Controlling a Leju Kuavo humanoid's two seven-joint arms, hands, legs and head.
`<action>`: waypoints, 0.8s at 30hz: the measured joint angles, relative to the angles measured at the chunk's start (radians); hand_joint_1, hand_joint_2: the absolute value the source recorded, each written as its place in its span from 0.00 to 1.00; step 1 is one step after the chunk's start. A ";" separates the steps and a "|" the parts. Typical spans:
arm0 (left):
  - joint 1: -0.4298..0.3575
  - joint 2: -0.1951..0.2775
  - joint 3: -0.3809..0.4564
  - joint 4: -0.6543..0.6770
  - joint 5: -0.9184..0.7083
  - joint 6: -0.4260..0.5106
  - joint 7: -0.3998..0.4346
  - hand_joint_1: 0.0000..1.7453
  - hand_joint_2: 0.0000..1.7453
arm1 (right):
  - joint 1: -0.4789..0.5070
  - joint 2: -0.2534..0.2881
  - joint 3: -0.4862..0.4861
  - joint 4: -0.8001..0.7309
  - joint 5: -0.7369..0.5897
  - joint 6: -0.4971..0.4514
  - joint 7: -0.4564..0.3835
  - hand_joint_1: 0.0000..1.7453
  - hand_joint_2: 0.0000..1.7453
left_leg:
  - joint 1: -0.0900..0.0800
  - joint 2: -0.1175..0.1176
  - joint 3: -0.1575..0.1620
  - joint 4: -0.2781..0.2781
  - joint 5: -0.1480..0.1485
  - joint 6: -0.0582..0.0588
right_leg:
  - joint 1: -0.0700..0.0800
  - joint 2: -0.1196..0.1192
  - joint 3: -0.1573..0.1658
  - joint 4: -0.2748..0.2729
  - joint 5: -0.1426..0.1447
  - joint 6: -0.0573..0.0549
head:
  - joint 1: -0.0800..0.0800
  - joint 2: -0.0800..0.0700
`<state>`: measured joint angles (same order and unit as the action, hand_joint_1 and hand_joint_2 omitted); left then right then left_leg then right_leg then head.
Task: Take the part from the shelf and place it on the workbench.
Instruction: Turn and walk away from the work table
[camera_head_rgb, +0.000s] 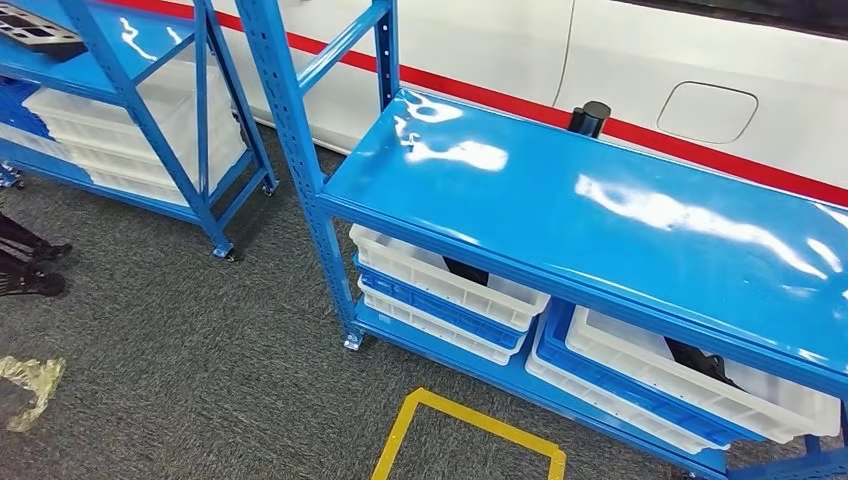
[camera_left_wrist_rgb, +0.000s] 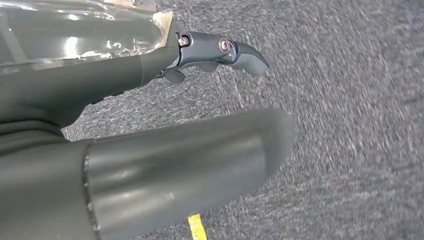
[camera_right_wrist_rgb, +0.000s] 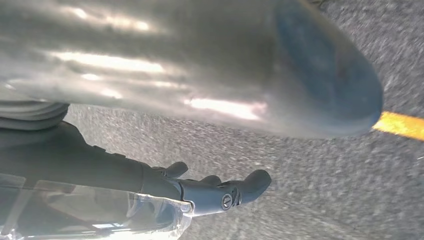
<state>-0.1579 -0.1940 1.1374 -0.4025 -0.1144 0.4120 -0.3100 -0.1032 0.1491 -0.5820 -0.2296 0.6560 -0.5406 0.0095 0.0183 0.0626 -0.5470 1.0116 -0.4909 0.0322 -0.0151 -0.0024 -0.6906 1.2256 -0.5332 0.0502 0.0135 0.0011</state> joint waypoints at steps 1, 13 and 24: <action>0.000 0.000 -0.002 0.000 0.000 0.000 0.001 0.00 0.00 | 0.000 -0.001 0.000 0.000 0.000 0.000 -0.001 0.00 0.00 | -0.001 0.011 0.003 0.000 -0.002 -0.003 | 0.001 -0.023 0.044 -0.077 0.025 0.005 | 0.001 0.000; 0.002 -0.002 -0.017 -0.001 0.012 0.000 0.004 0.00 0.00 | 0.002 -0.003 -0.001 -0.002 -0.006 0.004 -0.007 0.00 0.00 | 0.003 -0.062 -0.112 0.286 -0.158 -0.051 | -0.002 0.035 0.123 -0.220 0.076 -0.055 | -0.015 0.000; 0.000 0.004 -0.021 0.000 0.023 0.002 0.004 0.00 0.00 | 0.008 -0.007 0.013 -0.001 0.055 -0.017 0.003 0.00 0.00 | 0.005 -0.098 0.009 -0.008 0.003 -0.006 | 0.006 0.084 0.087 -0.178 0.059 -0.019 | -0.012 0.000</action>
<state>-0.1582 -0.1905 1.1167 -0.4026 -0.0915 0.4137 -0.3056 -0.0947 0.1417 -0.5695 -0.2311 0.7114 -0.5574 0.0128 0.0234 -0.0352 -0.5379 1.0031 -0.4878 0.0257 -0.0096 0.0813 -0.6036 1.0481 -0.4739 0.0311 0.0020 0.0011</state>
